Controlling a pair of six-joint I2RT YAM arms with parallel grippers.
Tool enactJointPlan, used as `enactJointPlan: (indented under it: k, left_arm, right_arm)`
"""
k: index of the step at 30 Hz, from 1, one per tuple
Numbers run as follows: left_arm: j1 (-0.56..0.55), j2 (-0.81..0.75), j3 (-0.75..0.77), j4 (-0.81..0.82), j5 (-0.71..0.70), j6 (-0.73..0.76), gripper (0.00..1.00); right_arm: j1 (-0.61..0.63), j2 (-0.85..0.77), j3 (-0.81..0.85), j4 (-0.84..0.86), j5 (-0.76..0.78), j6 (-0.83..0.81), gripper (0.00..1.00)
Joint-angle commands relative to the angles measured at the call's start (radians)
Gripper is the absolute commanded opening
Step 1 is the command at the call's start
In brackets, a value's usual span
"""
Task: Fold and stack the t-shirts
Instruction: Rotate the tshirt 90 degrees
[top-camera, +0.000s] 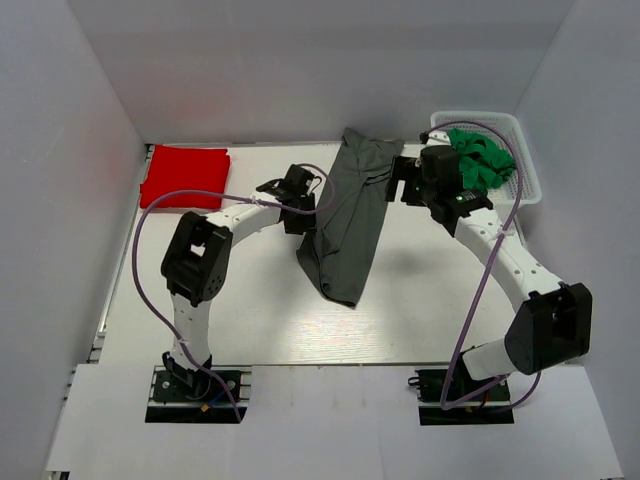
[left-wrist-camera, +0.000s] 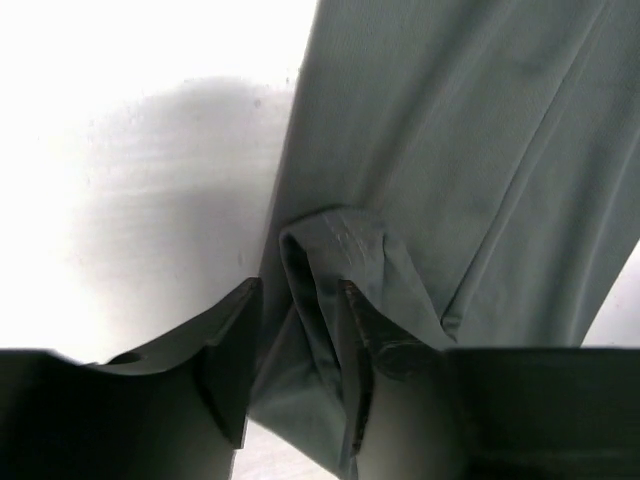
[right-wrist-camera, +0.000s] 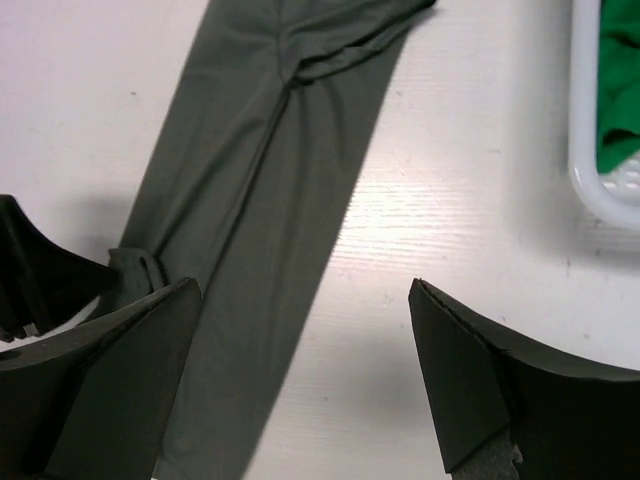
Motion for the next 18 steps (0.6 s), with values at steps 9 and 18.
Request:
enactJointPlan:
  k: [9,18]
  left_arm:
    - [0.007,0.022,0.025,0.081,0.083,-0.02,0.42]
    - [0.007,0.031,0.025,0.086,0.083,-0.043,0.02]
  right_arm:
    - [-0.017,-0.071,-0.007,-0.072,0.082,0.026,0.9]
    - [-0.022,-0.08,-0.035,-0.082,0.064,0.043,0.9]
